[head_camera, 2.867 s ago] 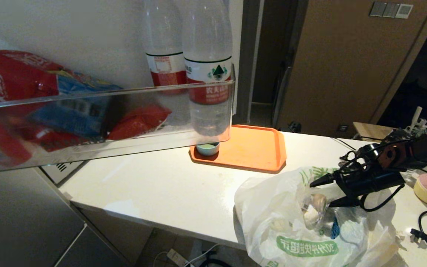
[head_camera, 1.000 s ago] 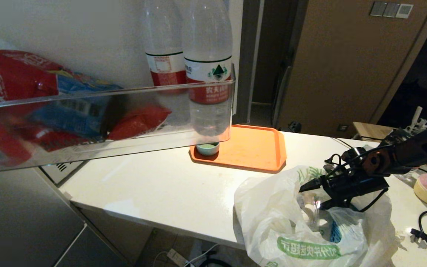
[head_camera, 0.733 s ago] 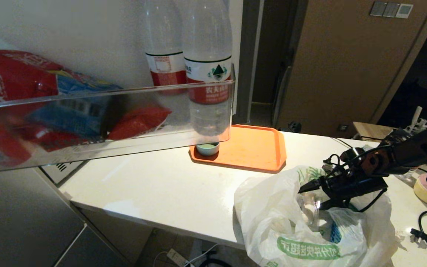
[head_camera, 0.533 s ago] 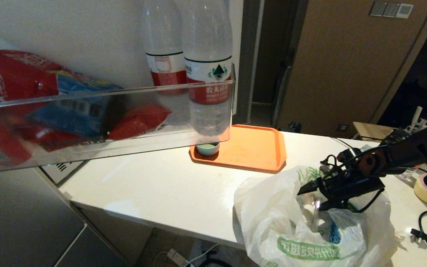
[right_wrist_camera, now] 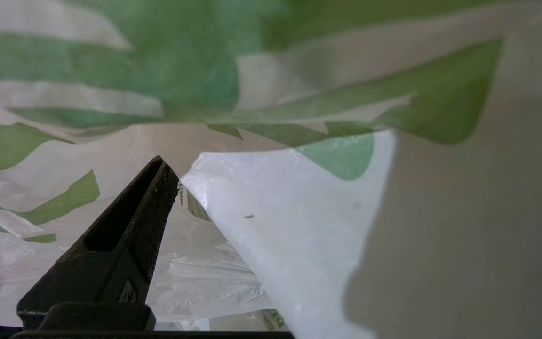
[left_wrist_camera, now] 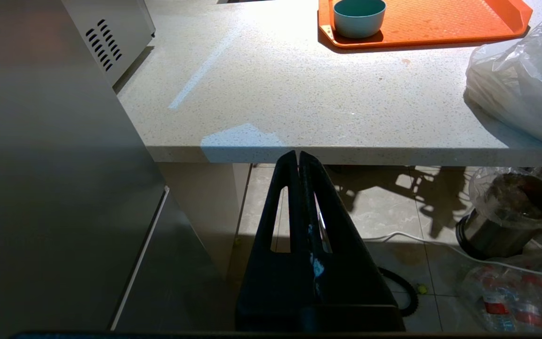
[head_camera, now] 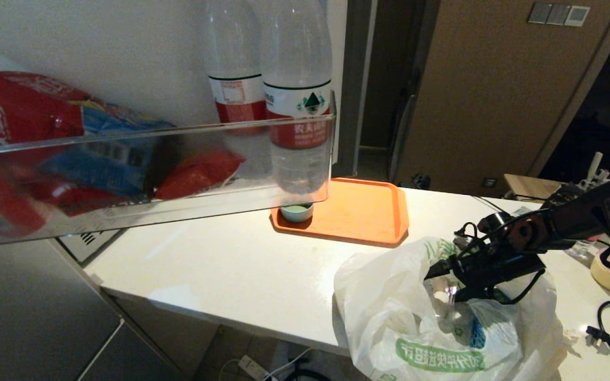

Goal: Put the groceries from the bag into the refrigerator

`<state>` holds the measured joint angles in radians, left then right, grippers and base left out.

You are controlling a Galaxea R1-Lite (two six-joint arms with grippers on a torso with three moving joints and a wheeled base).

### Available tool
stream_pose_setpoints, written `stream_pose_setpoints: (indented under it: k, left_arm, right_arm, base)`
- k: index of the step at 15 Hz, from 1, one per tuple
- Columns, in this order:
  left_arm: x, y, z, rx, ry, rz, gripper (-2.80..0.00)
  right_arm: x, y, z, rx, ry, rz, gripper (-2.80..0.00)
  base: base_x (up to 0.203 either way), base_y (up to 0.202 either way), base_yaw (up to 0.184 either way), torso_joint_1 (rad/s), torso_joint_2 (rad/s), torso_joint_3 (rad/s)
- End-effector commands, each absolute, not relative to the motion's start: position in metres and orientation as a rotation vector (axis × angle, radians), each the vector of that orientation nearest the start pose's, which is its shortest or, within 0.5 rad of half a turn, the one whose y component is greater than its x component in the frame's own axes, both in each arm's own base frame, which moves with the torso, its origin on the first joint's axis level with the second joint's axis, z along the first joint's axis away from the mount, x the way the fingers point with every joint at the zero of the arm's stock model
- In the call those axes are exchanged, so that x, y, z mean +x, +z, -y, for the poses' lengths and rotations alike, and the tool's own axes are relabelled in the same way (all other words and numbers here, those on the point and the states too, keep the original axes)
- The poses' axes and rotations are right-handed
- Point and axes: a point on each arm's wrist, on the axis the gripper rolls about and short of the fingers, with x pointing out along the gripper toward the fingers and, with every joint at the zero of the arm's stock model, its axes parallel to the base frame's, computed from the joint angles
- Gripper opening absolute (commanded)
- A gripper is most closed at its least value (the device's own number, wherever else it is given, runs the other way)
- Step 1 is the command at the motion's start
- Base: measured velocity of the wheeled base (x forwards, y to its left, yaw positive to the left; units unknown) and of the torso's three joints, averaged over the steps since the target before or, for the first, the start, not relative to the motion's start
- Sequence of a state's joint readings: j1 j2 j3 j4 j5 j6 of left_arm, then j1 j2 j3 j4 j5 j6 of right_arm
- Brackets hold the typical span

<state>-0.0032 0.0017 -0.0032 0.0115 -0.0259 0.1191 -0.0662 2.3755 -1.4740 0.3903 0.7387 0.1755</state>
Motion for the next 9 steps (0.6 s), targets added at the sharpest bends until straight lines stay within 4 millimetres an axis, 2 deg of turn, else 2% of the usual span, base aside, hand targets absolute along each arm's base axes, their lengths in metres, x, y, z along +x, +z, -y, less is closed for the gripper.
stream_pose_setpoints:
  k: [1,6,9]
  left_arm:
    - [-0.0228,0.0753,0.0005,0.120,-0.030,-0.009,-2.80]
    - [-0.0228,0.0753,0.0005,0.120,-0.030,-0.009,-2.80]
    - [-0.0229,0.0753,0.0006,0.120,-0.031,-0.008,-2.80]
  right_arm:
    - [0.4108,0.0219,0.0119,0.669,0.472,-1.274,-2.80]
    - [0.4107,0.0225,0.0119,0.667,0.471,-1.272,-2.80]
    - [0.4105,0.0307,0.0125,0.661,0.475,-1.253,-2.80]
  base:
    - [0.000,0.000,0.000,0.000,0.00,0.000]
    - [0.000,0.000,0.000,0.000,0.00,0.000]
    - [0.000,0.000,0.000,0.000,0.00,0.000]
